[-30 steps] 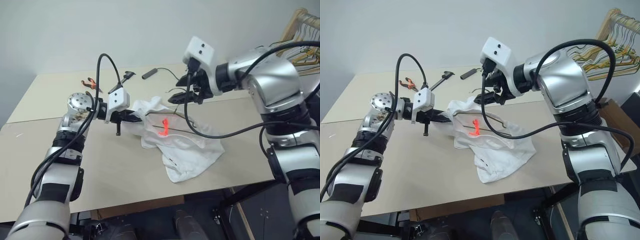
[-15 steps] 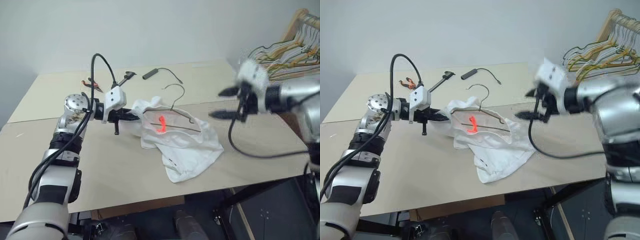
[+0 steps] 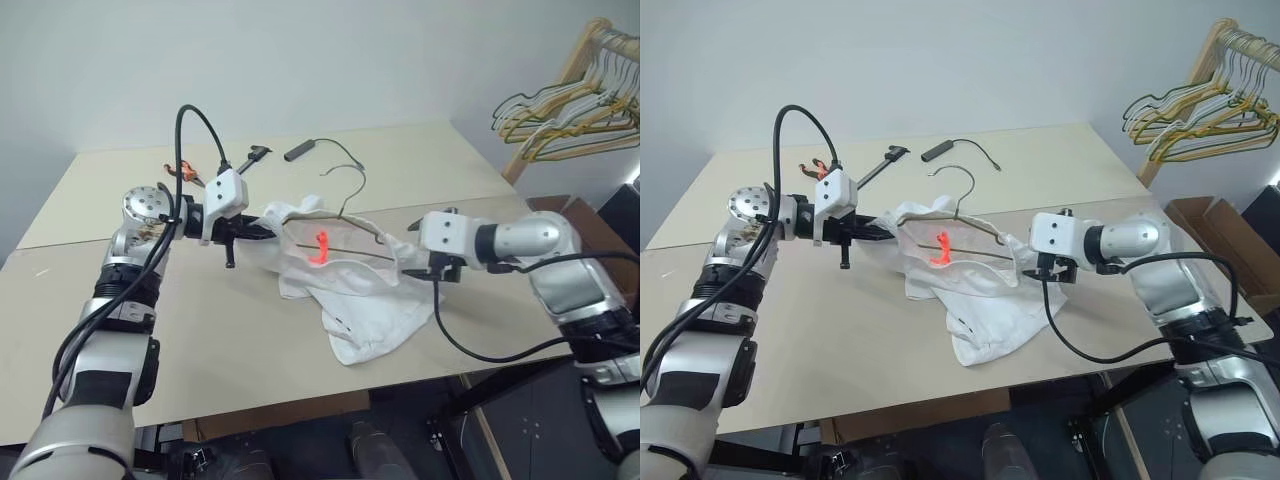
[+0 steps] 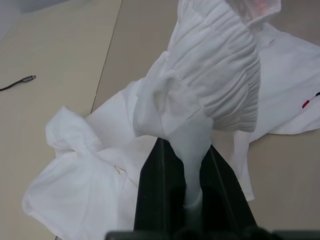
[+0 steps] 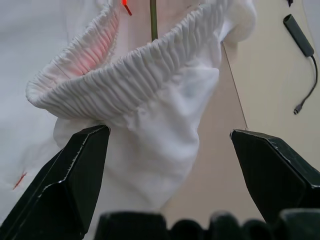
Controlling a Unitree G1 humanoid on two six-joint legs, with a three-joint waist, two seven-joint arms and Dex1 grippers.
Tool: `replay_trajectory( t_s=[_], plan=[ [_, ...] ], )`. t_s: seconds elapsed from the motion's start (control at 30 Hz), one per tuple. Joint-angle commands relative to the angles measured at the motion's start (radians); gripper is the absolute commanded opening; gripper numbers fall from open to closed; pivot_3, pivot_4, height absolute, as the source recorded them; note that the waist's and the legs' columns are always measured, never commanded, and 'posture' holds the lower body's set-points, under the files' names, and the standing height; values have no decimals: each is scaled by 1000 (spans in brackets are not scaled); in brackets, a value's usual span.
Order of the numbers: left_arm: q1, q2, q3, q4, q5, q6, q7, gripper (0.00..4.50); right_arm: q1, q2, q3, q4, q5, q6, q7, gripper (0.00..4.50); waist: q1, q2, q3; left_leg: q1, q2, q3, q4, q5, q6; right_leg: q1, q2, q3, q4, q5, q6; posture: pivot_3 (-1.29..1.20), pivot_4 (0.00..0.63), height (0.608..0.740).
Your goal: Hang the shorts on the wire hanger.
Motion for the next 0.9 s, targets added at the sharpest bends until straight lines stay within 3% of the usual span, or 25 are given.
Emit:
replay_trajectory(
  t_s=[0.03,0.23,0.37,0.67,0.9],
  plan=[
    [-28,14,24,-35,-21,2,-3,0,-72,31,11,61,-23,-52,24,4455,-1,0,0,1,0,0,0,0,0,1,0,0,0,0,0,-68,29,740],
    [-16,12,23,-58,-26,10,-2,0,-189,126,45,241,-27,-43,99,4455,-2,0,0,3,0,-1,0,0,0,3,0,-1,0,0,0,-62,27,740],
    [0,16,25,-77,-31,17,-3,0,-240,165,32,324,23,-25,193,3281,0,0,0,3,0,-1,0,0,0,3,0,-1,0,0,0,-48,26,740],
    [52,28,23,-136,-43,39,-5,0,-271,169,12,350,83,48,344,71,1,0,0,3,0,-3,0,0,0,3,0,-2,0,0,0,-45,27,740],
    [60,11,21,-154,-52,48,-3,0,-195,104,-16,222,147,153,418,26,9,0,0,2,0,-3,0,0,0,3,-1,-3,0,0,0,-78,29,740]
  ],
)
